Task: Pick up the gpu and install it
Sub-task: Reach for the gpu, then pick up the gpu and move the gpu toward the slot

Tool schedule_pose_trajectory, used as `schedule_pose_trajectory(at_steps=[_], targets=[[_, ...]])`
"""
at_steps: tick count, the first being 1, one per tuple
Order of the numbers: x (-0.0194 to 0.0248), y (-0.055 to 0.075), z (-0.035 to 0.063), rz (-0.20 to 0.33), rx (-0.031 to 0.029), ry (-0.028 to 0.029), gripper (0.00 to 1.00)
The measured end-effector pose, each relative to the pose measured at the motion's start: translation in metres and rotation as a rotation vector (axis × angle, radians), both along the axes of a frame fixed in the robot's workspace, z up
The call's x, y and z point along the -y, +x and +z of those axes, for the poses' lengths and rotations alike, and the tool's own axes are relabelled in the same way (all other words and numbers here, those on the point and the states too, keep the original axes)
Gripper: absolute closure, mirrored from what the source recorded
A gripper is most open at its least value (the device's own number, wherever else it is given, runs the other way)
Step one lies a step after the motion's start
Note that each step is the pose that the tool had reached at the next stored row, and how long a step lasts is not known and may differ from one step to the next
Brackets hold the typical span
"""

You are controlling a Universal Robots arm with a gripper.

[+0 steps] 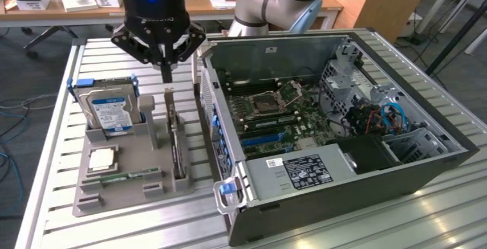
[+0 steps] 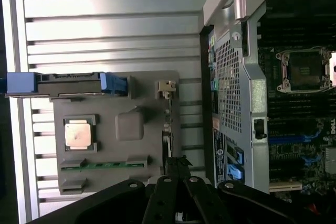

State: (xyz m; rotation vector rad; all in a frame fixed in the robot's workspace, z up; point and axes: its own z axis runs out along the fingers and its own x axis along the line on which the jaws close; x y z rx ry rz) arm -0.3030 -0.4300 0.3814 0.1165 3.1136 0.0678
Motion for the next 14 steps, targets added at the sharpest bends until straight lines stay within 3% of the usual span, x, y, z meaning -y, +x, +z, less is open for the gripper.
schedule_pose_trajectory(at_steps=[9, 14], targets=[[0.0175, -0.001, -0.0001, 0.000, 0.0000, -0.0006, 0.90], [0.0188, -0.001, -0.0001, 0.000, 0.0000, -0.0006, 0.90]])
